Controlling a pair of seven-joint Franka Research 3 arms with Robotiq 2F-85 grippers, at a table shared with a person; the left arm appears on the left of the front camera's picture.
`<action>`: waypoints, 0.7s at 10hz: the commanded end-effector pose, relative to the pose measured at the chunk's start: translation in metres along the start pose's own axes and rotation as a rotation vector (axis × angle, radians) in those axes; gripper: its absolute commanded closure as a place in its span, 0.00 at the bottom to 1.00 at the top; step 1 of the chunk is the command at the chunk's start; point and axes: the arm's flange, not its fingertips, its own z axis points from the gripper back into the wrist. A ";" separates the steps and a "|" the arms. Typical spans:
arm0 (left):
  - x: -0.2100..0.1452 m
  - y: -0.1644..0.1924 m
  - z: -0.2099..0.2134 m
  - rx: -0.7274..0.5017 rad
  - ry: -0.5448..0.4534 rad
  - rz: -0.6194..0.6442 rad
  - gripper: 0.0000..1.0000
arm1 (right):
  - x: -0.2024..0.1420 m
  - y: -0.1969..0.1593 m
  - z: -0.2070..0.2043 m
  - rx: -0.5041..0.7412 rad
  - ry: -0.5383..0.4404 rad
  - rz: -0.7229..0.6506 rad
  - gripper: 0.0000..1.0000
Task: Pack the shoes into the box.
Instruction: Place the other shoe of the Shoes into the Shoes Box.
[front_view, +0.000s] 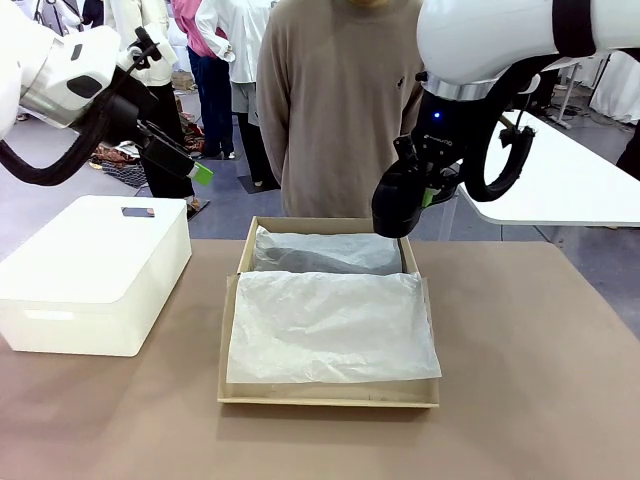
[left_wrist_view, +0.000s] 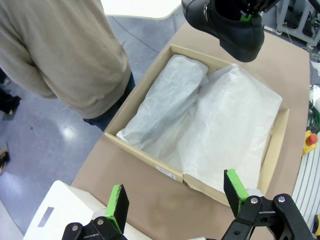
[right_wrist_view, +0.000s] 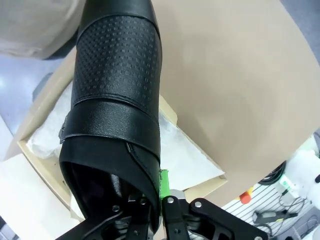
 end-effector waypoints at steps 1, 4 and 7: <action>0.000 0.001 0.001 -0.019 -0.013 -0.005 0.00 | -0.030 0.014 0.011 0.021 -0.053 -0.148 1.00; 0.000 0.001 0.001 -0.019 -0.013 -0.005 0.00 | -0.072 0.035 0.013 0.026 -0.107 -0.378 1.00; 0.000 0.001 0.001 -0.019 -0.013 -0.005 0.00 | -0.106 0.060 -0.005 0.074 -0.059 -0.457 1.00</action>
